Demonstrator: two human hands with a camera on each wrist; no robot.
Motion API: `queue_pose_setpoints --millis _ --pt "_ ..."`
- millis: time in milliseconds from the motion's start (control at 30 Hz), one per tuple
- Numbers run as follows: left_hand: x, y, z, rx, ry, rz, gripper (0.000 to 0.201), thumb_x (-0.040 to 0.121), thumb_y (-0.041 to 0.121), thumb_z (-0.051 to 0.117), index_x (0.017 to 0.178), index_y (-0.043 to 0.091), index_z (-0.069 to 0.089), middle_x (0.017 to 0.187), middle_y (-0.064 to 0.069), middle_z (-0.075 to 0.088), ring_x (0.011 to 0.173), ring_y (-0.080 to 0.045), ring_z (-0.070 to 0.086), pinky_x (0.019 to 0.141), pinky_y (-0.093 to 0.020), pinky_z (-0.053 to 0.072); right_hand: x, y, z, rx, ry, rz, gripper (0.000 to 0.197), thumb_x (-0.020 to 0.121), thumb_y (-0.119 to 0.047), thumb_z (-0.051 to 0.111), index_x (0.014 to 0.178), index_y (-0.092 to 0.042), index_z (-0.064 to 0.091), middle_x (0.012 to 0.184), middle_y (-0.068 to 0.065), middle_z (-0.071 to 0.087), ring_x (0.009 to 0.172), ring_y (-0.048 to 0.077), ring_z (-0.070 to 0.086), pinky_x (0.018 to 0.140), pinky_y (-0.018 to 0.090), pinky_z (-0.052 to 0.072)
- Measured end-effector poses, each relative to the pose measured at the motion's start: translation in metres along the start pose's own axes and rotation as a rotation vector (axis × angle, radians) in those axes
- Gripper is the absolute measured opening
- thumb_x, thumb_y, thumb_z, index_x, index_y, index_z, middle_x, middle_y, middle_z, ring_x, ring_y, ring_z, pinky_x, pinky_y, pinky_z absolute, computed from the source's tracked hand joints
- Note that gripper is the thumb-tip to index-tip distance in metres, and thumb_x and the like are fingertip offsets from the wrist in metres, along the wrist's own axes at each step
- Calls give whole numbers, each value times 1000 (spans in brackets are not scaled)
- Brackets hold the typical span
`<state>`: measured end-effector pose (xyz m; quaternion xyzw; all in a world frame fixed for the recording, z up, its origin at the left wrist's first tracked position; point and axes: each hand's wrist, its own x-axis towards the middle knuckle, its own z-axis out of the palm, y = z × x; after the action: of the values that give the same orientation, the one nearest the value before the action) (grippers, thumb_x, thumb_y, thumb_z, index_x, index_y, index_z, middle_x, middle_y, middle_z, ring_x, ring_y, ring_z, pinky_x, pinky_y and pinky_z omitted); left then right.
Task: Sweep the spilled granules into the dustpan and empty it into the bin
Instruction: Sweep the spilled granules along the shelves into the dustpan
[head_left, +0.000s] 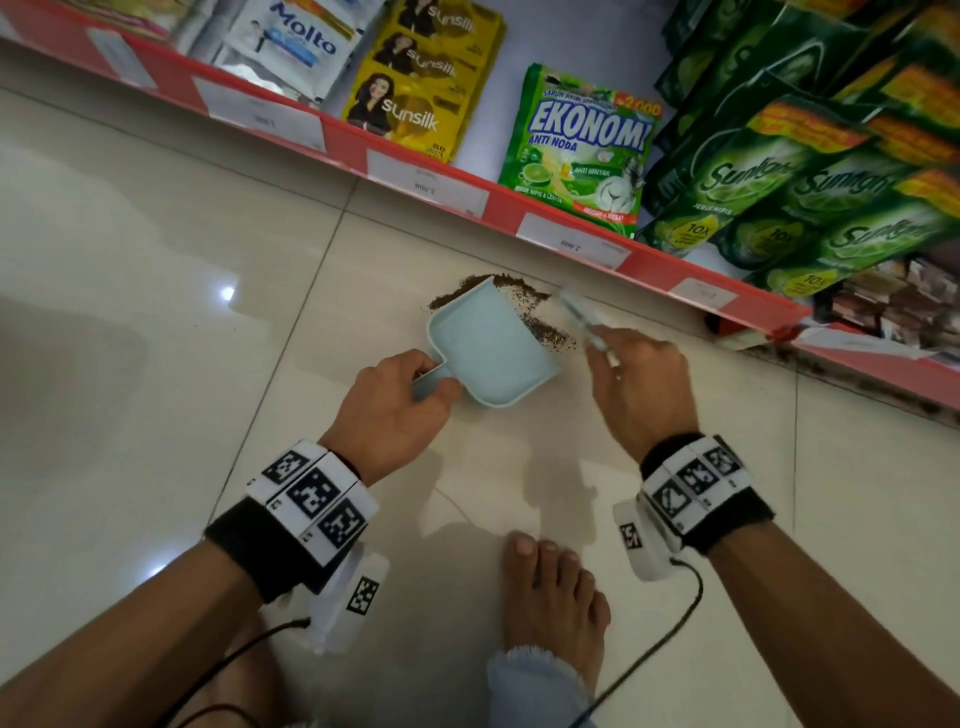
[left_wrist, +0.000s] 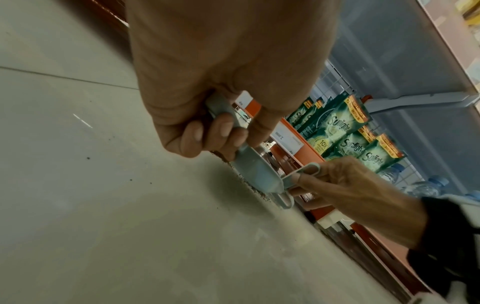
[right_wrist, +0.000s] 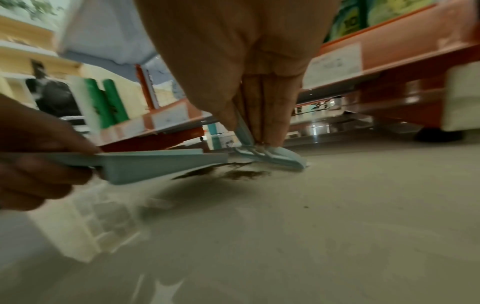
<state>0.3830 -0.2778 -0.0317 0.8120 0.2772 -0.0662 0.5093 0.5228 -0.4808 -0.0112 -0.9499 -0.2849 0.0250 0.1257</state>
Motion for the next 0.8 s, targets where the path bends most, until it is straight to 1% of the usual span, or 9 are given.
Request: queue_pose_setpoints --millis 67,167,300,400,500,567,667,733,800 --pt "-2 -3 -3 -10 17 -10 23 92 37 60 74 25 53 67 8 56 62 -11 52 55 -26 36 -9 -12 1 56 38 -74 23 97 -22 52 109 -12 70 96 11 73 70 33 66 64 40 55" --pt "-3 -7 -8 -7 42 -20 25 93 37 60 73 24 53 65 7 56 61 -10 51 54 -26 35 0 -10 -5 -15 177 -16 18 96 -19 55 101 -11 70 79 11 70 60 34 62 55 33 49" --pt "-4 -9 -16 -20 59 -16 24 93 35 60 75 21 55 65 6 56 60 -11 52 54 -26 35 22 -2 -3 -222 55 171 20 98 -21 51 102 -9 67 85 16 70 74 38 65 65 40 54" --pt "-5 -11 -23 -30 76 -14 25 93 35 60 76 17 56 64 4 54 60 -14 50 55 -27 34 35 -8 11 -235 25 169 22 98 -20 49 103 -7 66 90 18 69 79 39 66 65 38 50" --pt "-7 -13 -29 -33 86 -4 28 94 34 59 82 9 59 65 1 54 61 -15 49 56 -28 35 50 -21 22 -163 16 91 18 96 -12 49 105 -8 65 98 16 69 83 37 67 70 38 52" --pt "-9 -15 -32 -40 91 -10 29 94 33 59 82 7 59 65 1 53 61 -16 48 56 -29 36 53 -31 26 -67 -31 -16 21 94 -6 49 107 -8 64 107 14 69 86 35 66 73 38 54" --pt "-11 -19 -36 -59 106 -36 28 93 33 59 81 8 59 65 0 54 62 -17 49 59 -30 38 39 -48 29 60 -109 -208 25 91 -6 53 113 -6 65 117 13 68 97 35 67 80 44 55" --pt "-12 -23 -40 -76 118 -54 27 93 33 59 80 9 58 66 0 54 63 -18 49 62 -31 40 26 -52 28 84 -91 -284 32 89 -7 57 121 -8 64 124 11 66 105 33 66 84 45 56" --pt "-13 -27 -43 -100 135 -62 27 93 32 60 81 9 59 67 -1 55 64 -18 50 63 -32 41 21 -50 24 47 2 -269 35 90 -9 59 125 -10 63 126 9 66 105 31 67 81 43 58"
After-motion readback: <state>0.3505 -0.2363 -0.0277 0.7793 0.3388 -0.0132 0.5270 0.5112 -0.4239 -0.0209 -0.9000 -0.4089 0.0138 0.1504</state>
